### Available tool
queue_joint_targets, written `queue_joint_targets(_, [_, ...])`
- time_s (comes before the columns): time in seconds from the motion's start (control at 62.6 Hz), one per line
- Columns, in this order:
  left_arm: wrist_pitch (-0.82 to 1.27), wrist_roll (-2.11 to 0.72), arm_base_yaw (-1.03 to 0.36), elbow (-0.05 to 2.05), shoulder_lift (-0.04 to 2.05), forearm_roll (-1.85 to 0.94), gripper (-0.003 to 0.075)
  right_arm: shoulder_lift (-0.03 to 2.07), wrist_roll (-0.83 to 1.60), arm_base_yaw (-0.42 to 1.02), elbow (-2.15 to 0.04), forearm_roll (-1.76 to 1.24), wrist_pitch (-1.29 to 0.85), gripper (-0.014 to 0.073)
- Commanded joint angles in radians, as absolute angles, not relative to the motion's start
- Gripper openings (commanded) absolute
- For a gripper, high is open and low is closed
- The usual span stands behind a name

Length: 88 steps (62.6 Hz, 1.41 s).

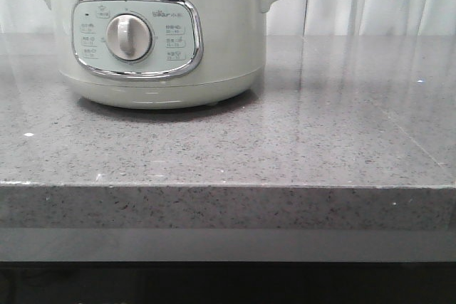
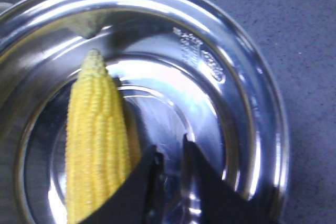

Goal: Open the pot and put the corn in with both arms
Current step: 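Lower the corn into the cooker and open the right gripper, then lower the glass lid back onto the cooker with the left gripper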

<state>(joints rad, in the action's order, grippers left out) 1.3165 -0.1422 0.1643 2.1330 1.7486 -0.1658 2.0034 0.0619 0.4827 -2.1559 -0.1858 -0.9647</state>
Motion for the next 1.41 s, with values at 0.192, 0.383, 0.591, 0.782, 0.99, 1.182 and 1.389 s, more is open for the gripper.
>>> queue_joint_targets(0.192, [1.255, -0.13, 0.159, 2.174, 1.688, -0.197, 0.0095, 1.914, 0.055, 0.414, -2.185, -0.184, -0.932, -0.0121])
queue_joint_targets(0.383, [1.241, -0.13, 0.069, 2.174, 1.688, -0.193, 0.0095, 1.847, 0.055, 0.339, -2.103, -0.184, -0.919, -0.0121])
queue_joint_targets(0.591, [1.185, -0.127, -0.109, 2.177, 1.71, -0.116, 0.0095, 1.688, 0.055, 0.264, -1.796, -0.184, -0.75, -0.0121])
queue_joint_targets(0.782, [1.158, -0.095, -0.223, 2.193, 1.738, -0.109, 0.0095, 1.508, 0.071, 0.22, -1.488, -0.168, -0.574, -0.0121])
queue_joint_targets(0.99, [1.164, -0.069, -0.306, 2.265, 1.806, -0.129, 0.0095, 1.372, 0.071, 0.184, -1.283, -0.162, -0.466, -0.0121])
queue_joint_targets(1.182, [1.143, -0.069, -0.359, 2.279, 1.844, -0.21, 0.0095, 1.331, 0.071, 0.182, -1.211, -0.144, -0.459, -0.0121])
queue_joint_targets(1.389, [1.135, -0.069, -0.395, 2.279, 1.864, -0.212, 0.0095, 1.331, 0.071, 0.182, -1.206, -0.144, -0.467, -0.0121])
